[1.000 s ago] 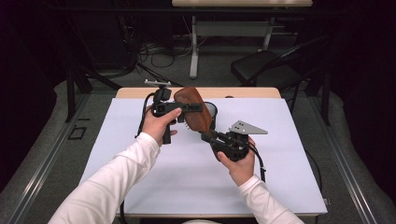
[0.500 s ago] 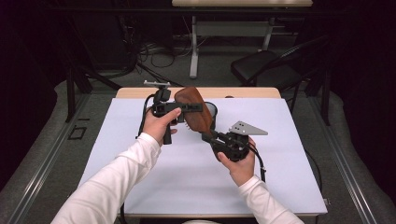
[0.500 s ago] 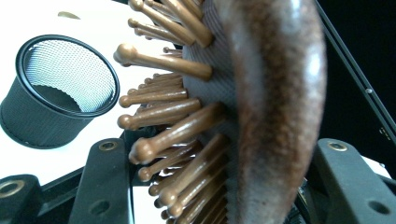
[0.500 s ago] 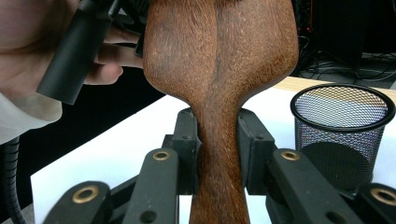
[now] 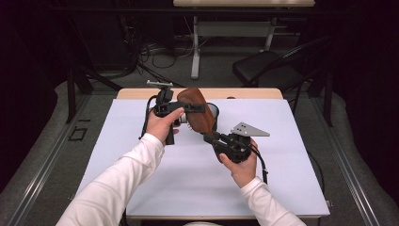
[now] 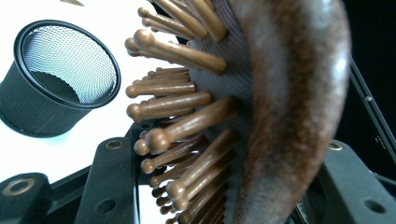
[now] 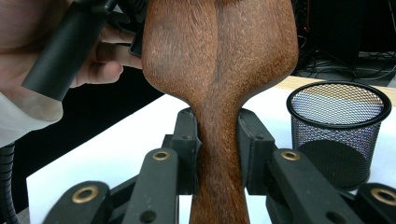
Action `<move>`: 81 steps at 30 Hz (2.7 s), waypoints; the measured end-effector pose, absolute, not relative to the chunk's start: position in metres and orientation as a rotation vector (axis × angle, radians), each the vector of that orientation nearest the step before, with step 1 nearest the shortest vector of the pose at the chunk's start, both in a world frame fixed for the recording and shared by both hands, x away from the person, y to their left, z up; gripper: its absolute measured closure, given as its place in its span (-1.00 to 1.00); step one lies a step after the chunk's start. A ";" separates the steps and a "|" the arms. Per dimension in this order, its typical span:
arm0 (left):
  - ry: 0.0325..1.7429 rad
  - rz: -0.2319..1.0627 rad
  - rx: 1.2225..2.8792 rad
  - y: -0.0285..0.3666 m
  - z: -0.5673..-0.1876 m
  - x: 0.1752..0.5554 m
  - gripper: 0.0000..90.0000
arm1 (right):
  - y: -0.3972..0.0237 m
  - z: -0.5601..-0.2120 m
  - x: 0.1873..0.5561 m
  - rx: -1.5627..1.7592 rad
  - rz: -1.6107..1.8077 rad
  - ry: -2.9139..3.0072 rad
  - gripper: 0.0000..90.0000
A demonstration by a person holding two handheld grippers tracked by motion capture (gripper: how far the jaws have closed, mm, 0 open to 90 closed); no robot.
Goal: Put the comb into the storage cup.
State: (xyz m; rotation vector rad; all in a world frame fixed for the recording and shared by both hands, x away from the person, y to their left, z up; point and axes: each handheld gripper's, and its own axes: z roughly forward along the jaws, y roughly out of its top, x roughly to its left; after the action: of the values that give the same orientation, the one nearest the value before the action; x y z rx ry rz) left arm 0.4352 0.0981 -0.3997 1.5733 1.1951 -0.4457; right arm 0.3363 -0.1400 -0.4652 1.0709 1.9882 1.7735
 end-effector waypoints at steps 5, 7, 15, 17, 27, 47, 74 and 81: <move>1.231 -0.469 1.571 0.097 -0.398 0.437 0.08 | -0.140 -0.465 0.337 1.080 1.787 1.986 0.59; 1.240 -0.469 1.572 0.096 -0.398 0.437 0.08 | -0.141 -0.465 0.337 1.086 1.784 1.986 0.59; 1.267 -0.484 1.567 0.094 -0.398 0.440 0.09 | -0.143 -0.465 0.339 1.100 1.775 1.981 0.58; 1.269 -0.486 1.567 0.093 -0.398 0.441 0.09 | -0.143 -0.465 0.339 1.106 1.772 1.980 0.58; 1.280 -0.486 1.569 0.091 -0.395 0.442 0.10 | -0.144 -0.464 0.341 1.126 1.776 1.957 0.45; 1.293 -0.453 1.562 0.088 -0.390 0.447 0.09 | -0.152 -0.457 0.345 1.110 1.758 1.947 -0.14; 1.345 -0.360 1.485 0.102 -0.395 0.457 0.08 | -0.157 -0.449 0.348 1.088 1.728 1.925 -0.55; 1.343 -0.332 1.477 0.106 -0.393 0.456 0.08 | -0.155 -0.447 0.347 1.092 1.678 1.927 -0.69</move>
State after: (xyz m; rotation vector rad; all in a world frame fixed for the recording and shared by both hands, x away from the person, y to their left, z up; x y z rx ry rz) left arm 0.4562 0.1065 -0.3929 1.4774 1.3430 -0.3317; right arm 0.3471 -0.1554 -0.4469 1.0917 1.9268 1.6776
